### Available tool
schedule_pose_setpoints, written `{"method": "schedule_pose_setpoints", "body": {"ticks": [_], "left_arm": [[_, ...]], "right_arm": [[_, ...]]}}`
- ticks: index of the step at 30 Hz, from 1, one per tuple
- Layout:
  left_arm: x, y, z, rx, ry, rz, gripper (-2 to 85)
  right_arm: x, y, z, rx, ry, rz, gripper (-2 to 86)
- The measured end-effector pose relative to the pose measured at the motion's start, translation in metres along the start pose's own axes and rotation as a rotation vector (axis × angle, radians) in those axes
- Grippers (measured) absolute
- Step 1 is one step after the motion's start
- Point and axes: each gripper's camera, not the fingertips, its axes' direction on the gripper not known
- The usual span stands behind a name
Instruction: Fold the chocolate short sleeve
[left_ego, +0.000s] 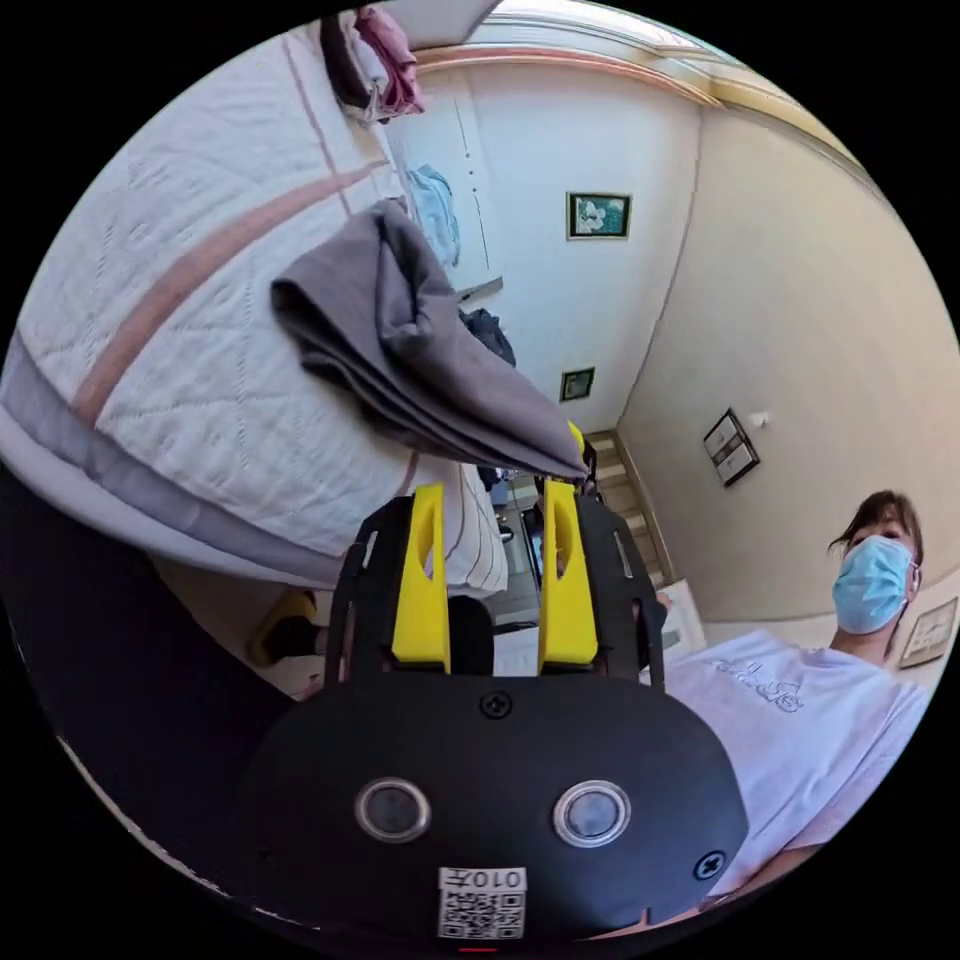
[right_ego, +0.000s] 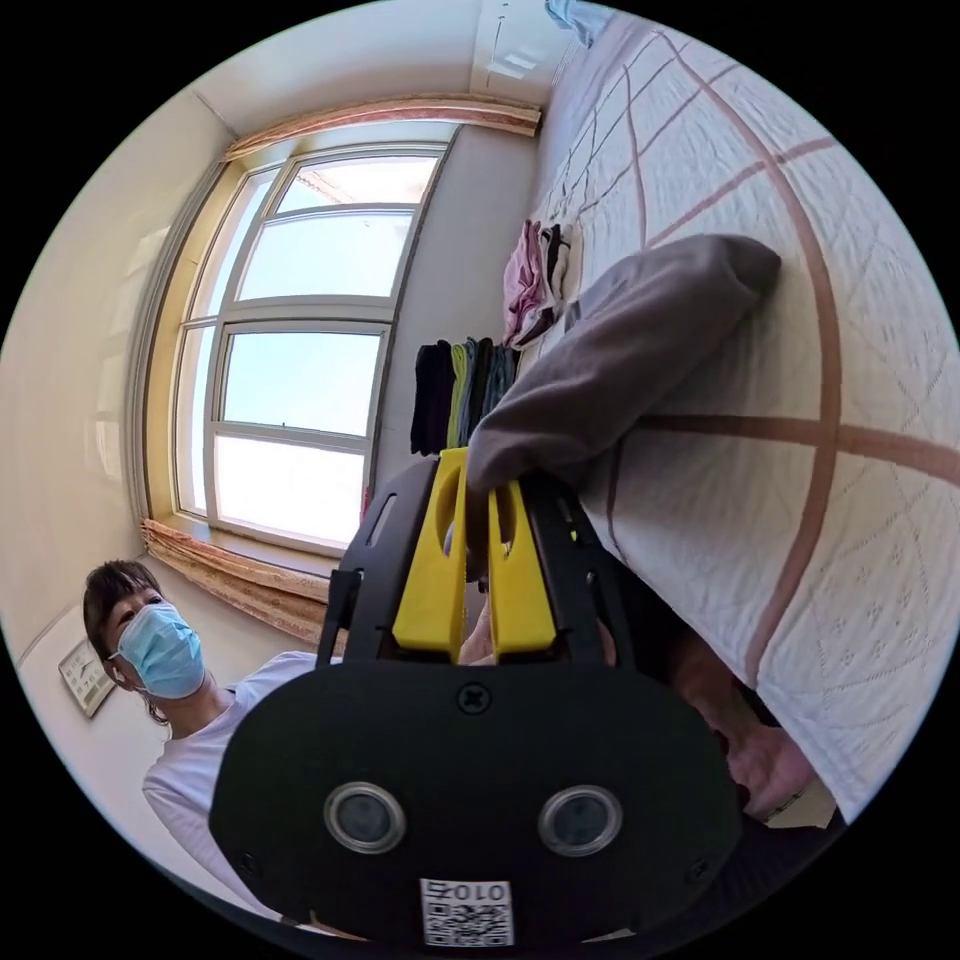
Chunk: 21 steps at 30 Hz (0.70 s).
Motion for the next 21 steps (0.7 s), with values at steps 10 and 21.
{"method": "schedule_pose_setpoints", "body": {"ticks": [10, 21], "left_arm": [[-0.023, -0.060, -0.053, 0.261, 0.119, -0.122, 20.7], [-0.019, -0.074, -0.081, 0.325, 0.052, -0.201, 14.8]], "right_arm": [[0.001, 0.005, -0.004, -0.009, 0.042, 0.029, 4.9], [0.011, 0.016, -0.015, 0.029, -0.003, 0.090, 5.1]]}}
